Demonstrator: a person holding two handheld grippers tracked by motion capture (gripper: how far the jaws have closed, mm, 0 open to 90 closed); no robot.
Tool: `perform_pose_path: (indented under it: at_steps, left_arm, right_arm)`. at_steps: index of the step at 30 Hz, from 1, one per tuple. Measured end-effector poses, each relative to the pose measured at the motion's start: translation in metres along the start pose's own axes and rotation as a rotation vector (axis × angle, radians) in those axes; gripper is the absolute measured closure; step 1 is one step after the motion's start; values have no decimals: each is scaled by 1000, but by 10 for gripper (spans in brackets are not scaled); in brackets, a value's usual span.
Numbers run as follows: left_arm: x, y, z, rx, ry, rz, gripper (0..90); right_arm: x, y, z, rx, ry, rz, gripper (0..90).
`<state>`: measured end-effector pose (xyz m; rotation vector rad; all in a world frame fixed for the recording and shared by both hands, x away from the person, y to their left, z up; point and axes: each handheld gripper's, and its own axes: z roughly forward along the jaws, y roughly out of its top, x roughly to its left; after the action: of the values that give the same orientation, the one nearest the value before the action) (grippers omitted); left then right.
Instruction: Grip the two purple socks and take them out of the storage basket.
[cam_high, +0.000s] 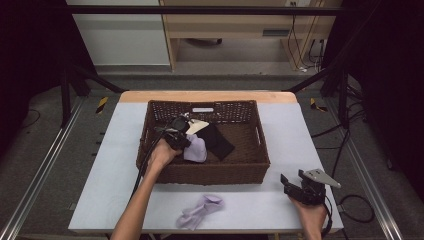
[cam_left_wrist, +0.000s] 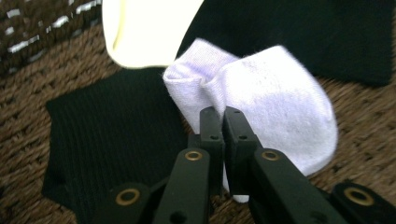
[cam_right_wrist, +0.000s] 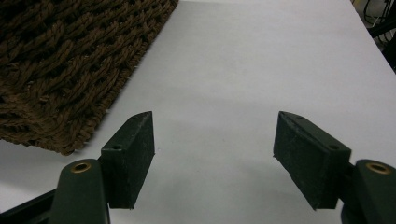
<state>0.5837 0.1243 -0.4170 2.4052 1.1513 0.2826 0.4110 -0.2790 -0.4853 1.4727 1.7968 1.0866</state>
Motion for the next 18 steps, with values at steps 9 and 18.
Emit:
perform_pose_path:
  at_steps: [9, 18]
  left_arm:
    - [2, -9, -27, -270, -21, -3, 874]
    - [1, -19, -50, -504, 1, 17, 874]
  right_arm:
    - [0, 0, 0, -6, 1, -2, 292]
    - [1, 0, 0, 2, -1, -5, 291]
